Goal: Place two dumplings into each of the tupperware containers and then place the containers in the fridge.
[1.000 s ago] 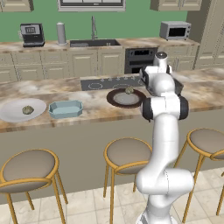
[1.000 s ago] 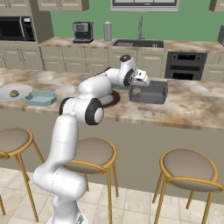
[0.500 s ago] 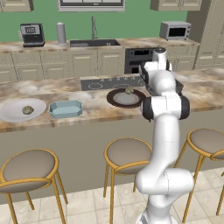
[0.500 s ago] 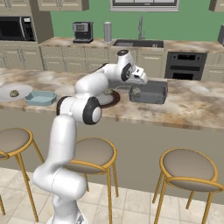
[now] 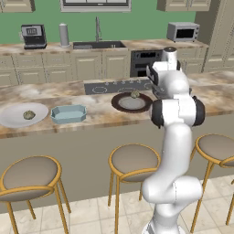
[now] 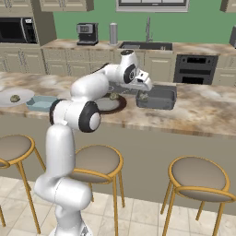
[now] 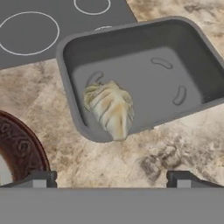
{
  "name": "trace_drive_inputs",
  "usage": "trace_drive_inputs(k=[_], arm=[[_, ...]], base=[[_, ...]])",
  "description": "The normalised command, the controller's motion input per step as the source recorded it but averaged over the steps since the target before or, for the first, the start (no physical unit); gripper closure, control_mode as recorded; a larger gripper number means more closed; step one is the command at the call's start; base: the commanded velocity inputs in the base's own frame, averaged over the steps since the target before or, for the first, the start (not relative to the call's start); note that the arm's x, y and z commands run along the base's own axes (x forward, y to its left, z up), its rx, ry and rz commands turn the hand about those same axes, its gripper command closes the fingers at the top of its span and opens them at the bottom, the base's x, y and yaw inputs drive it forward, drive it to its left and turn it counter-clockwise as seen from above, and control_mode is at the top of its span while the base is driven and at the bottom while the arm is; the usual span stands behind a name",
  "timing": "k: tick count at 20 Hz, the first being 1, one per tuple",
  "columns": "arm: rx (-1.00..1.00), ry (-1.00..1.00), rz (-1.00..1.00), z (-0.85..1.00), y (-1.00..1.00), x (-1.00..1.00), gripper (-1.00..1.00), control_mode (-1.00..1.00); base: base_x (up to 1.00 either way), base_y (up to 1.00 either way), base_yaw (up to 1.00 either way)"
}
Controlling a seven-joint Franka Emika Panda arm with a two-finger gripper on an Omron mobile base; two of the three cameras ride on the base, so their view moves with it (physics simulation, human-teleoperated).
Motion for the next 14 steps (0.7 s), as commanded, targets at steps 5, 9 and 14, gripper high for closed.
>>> trace_drive_inputs(k=[5, 9, 14], arm=[[0.00, 0.00, 0.00, -0.17, 0.16, -0.53, -1.00, -1.00], [0.00, 0.00, 0.00, -0.16, 0.16, 0.02, -1.00, -1.00], [0.01, 0.00, 0.00, 0.00, 0.01, 0.41, -1.00, -1.00]], base=[[0.00, 0.00, 0.00], [0.00, 0.00, 0.00], [0.00, 0.00, 0.00]])
